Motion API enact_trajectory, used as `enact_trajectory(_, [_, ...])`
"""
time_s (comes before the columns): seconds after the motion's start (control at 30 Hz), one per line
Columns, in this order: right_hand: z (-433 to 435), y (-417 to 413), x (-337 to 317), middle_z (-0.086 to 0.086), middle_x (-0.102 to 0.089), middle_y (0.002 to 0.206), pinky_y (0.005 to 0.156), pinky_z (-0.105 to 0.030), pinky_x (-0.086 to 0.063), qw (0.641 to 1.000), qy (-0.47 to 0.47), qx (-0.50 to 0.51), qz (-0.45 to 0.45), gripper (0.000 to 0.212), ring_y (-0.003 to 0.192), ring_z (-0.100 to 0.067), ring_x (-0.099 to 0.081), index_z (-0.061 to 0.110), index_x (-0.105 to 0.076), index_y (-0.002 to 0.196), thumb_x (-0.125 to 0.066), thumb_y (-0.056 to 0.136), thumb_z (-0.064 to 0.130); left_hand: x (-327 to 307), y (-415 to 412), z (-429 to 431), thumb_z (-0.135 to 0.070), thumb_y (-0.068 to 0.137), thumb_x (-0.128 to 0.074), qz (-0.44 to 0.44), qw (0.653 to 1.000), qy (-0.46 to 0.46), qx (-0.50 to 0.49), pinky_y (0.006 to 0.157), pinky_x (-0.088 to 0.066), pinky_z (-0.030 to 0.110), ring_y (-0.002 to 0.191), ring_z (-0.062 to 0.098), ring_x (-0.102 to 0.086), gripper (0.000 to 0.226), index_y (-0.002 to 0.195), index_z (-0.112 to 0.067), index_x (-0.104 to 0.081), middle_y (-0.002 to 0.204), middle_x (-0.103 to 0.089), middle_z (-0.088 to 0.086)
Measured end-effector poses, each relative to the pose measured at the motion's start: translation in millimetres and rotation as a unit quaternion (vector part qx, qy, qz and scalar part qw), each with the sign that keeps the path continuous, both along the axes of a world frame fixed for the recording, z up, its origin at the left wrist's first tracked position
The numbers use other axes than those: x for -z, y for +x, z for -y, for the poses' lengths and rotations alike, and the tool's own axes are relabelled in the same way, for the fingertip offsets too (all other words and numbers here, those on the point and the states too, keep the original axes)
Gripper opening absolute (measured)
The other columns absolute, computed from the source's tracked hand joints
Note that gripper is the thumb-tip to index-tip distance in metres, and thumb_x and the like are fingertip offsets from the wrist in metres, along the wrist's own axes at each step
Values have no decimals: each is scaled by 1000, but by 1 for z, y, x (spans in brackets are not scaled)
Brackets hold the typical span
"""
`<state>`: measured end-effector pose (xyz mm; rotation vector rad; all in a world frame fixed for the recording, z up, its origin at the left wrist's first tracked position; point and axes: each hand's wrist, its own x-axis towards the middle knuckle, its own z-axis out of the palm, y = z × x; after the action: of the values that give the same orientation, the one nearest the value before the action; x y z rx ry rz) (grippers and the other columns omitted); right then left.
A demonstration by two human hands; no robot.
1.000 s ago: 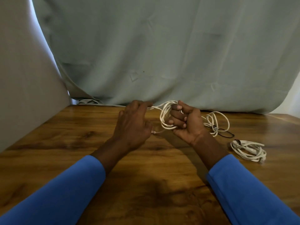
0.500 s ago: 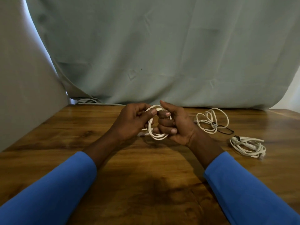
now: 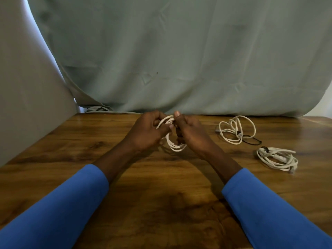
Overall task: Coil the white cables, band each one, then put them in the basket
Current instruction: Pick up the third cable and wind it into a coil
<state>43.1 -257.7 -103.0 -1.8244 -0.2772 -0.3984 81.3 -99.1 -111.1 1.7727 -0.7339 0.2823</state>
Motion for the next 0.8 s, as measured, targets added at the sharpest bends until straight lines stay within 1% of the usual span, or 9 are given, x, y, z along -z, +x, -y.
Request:
enact_trajectory(0.03, [3,2,2,11,-42,44,62,-39,-44,1000,-21,0,8,47,41,-3,-39,11,-55,76,-42,109,40,1,-1,-3,-8,91,-76,-62,997,-25,48,57,-55,31,67,19,-69,10,92,-13,-67,78,-73,8])
enact_trajectory(0.1, [4,4,5,12,-42,45,60,-36,-42,999,-39,-6,21,47,42,-3,-40,16,-52,69,-43,109,40,1,-3,-7,-6,87,-79,-63,997,-23,37,58,-56,36,63,27,-70,14,90,-7,-66,75,-74,13])
enact_trajectory(0.23, [-9,4,7,11,-48,48,59,-36,-44,998,-28,10,49,44,47,-1,-46,10,-60,80,-42,110,37,-5,-7,-6,-31,83,-82,116,974,74,-182,53,-44,31,58,11,-63,29,70,-23,-58,61,-66,-5])
enact_trajectory(0.33, [-20,3,8,11,-51,49,62,-37,-46,998,22,10,62,47,47,-2,-49,-4,-61,91,-41,110,34,-5,-10,-1,-28,86,-73,209,940,101,-251,54,-34,35,60,21,-57,34,70,-25,-43,59,-51,-8])
enact_trajectory(0.43, [-25,2,9,7,-49,50,60,-38,-44,996,62,-1,63,50,46,-8,-47,-10,-58,90,-39,111,31,-1,-10,-1,-28,90,-70,252,930,123,-239,57,-37,36,63,23,-57,27,82,-25,-44,65,-53,-9])
enact_trajectory(0.5, [-23,1,7,4,-47,51,53,-32,-43,993,105,-14,47,49,43,-7,-45,-9,-56,89,-38,112,31,-1,-8,-5,-33,92,-70,247,944,111,-190,59,-43,35,65,14,-60,22,88,-25,-51,71,-60,-9])
enact_trajectory(0.57, [-18,3,1,8,-42,47,46,-24,-38,984,175,-24,37,43,38,-4,-38,5,-53,81,-38,112,30,-3,-7,-11,-46,91,-69,196,970,69,-127,62,-50,33,70,7,-63,23,95,-28,-57,79,-66,-9])
enact_trajectory(0.67, [-10,9,-6,9,-30,46,42,-20,-36,949,312,-47,0,42,35,-3,-26,14,-48,77,-36,112,33,-1,-3,-22,-60,98,-48,158,979,102,-82,66,-55,44,70,13,-67,28,102,-33,-56,78,-69,-5])
enact_trajectory(0.8, [10,19,-13,8,-26,40,36,-17,-33,857,508,-70,-51,44,28,-4,-22,14,-45,75,-34,112,34,-2,-4,-27,-52,107,-28,238,910,294,-170,66,-42,37,82,22,-68,32,116,-37,-54,89,-71,-6])
